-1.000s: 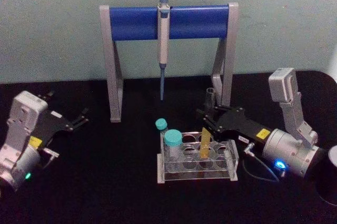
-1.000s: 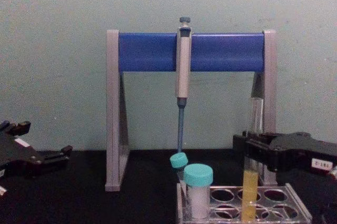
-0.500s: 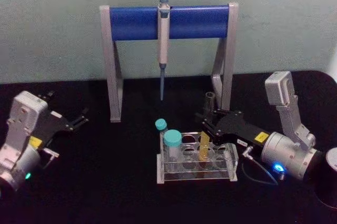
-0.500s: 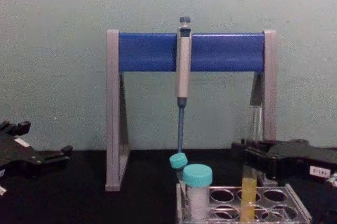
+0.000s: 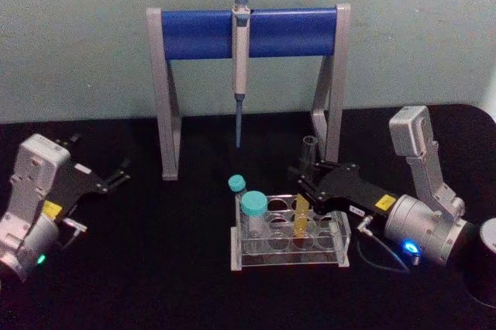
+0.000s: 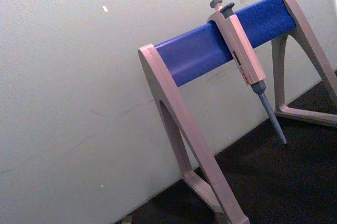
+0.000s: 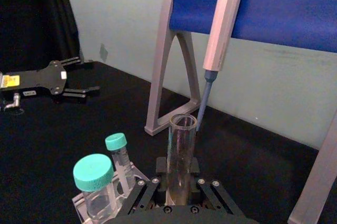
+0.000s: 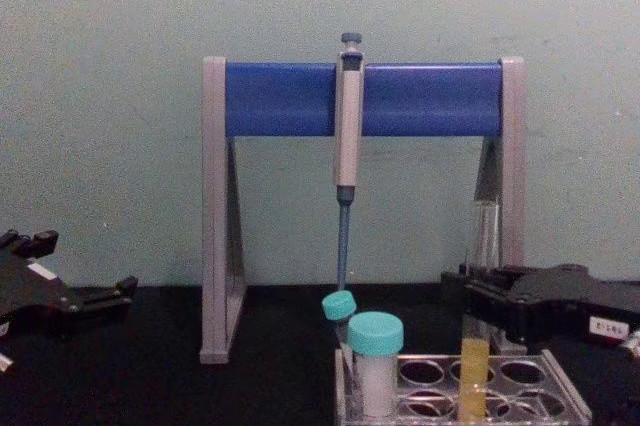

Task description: Pick up the test tube from the test tube rack, shake it, then place it back into the test tube rack.

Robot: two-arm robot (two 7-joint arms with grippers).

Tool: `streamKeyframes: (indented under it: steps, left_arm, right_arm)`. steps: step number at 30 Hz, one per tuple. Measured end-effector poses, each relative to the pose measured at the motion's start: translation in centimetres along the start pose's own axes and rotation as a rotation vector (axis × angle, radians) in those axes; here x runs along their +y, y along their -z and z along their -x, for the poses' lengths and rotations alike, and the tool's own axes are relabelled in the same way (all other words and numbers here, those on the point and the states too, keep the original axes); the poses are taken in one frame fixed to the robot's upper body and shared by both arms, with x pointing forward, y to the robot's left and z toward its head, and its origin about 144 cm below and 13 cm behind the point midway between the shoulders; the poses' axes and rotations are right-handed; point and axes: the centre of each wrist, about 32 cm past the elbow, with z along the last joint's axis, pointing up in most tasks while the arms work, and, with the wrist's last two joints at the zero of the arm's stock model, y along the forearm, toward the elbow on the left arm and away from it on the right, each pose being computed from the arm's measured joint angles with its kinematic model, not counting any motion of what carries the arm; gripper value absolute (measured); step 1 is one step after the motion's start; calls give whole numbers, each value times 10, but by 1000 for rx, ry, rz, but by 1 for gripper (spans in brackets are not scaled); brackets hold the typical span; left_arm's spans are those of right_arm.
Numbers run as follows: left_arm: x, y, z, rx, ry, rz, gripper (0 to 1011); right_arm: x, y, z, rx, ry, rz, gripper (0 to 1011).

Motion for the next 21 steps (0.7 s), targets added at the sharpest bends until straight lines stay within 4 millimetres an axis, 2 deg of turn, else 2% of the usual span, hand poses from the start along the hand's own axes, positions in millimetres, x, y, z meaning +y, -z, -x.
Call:
streamKeyframes:
  steps: [7, 12, 13, 18, 21]
  left_arm:
    - [0, 0, 0, 0, 0, 0, 1010]
    - [0, 0, 0, 0, 0, 0, 1009]
    - [0, 0, 0, 0, 0, 0, 1010]
    - [0, 0, 0, 0, 0, 0, 1010]
    - [0, 0, 0, 0, 0, 0, 1009]
  right_arm:
    - [0, 0, 0, 0, 1, 0, 235]
    - [0, 0, 0, 0, 0, 0, 419]
    - [0, 0, 0, 0, 0, 0, 419]
    - [0, 0, 0, 0, 0, 0, 608]
    - [0, 0, 0, 1, 0, 1, 680]
